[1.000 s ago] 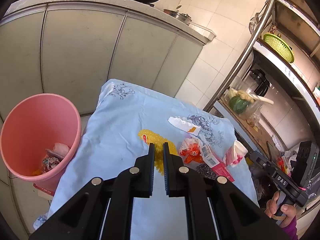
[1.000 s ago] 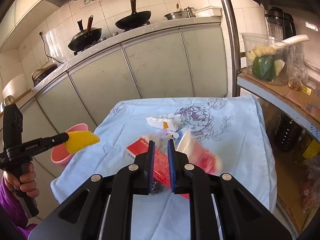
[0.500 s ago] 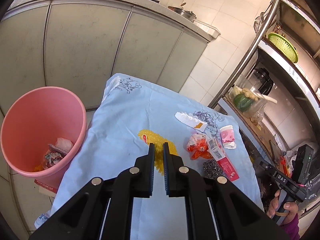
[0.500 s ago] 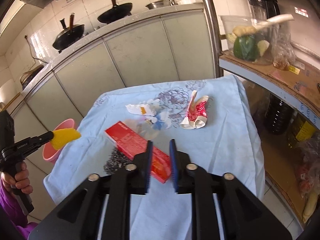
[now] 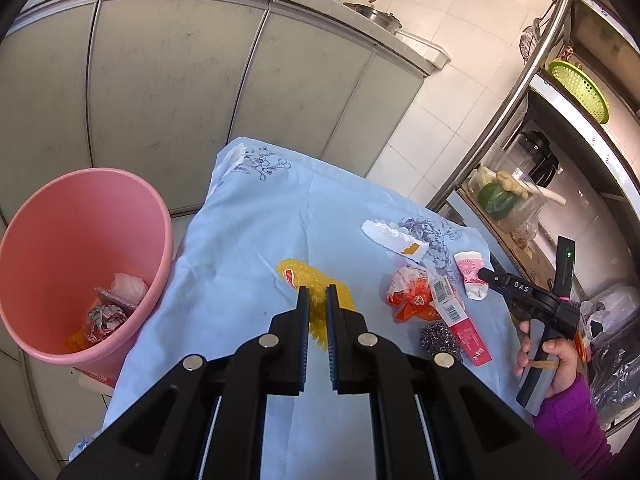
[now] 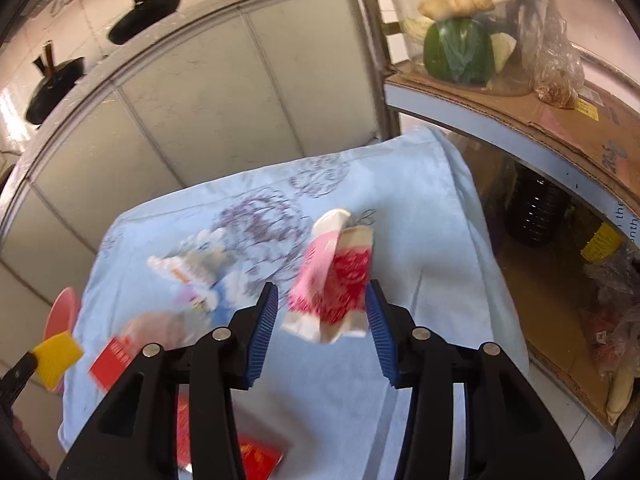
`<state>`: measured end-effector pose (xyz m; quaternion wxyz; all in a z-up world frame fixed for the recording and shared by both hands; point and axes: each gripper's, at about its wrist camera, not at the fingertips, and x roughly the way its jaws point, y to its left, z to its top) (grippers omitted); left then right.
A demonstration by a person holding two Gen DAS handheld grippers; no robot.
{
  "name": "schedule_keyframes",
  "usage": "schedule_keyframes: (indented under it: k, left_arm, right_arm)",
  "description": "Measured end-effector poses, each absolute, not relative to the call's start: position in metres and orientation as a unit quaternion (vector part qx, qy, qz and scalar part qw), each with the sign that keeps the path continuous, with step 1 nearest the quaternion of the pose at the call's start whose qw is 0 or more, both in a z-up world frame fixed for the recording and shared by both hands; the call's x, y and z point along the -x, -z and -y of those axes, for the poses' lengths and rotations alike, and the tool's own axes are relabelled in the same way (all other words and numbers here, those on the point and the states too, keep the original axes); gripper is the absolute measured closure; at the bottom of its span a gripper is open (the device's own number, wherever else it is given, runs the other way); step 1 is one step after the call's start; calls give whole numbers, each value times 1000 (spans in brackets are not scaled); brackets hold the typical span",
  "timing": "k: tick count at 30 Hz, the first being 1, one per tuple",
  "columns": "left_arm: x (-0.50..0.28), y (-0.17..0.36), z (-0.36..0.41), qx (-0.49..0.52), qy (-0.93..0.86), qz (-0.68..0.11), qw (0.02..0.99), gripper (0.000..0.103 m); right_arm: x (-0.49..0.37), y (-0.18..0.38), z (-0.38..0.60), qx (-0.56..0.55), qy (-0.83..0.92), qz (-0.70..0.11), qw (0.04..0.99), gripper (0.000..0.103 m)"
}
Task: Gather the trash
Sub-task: 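Carry the yellow brush and paper cup over the pink bucket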
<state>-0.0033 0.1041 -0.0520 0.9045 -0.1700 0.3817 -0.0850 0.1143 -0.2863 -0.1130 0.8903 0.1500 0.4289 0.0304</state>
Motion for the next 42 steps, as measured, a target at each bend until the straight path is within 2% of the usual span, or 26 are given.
schedule_keyframes:
  k: [4,9,17,28,35,42]
  left_arm:
    - [1,56,-106,172,84,-386,902,96]
    - [-1,58,-107,174,81,-384,903,96]
    - [10,44,-121,173,66,-346,920,96]
    - [40,19,-184,183,-13,-282,942,96]
    - [57,29,-228,185,-80,-275,940,96]
    - [61,53,-262,189,-125,-290,930,96]
  right_arm:
    - [-127,133,290,-180,-34,-452,873,56]
    - [-116,126,278,-165,-51,-446,878,58]
    - [-74,70,243,-110,-89,-373,917,62]
    - [-49,1,118,-55,-243,-297,922,63]
    - [-50,4,8,-26,-348,-311,884,63]
    - [-49,34,-74,5,-399,-351,847,63]
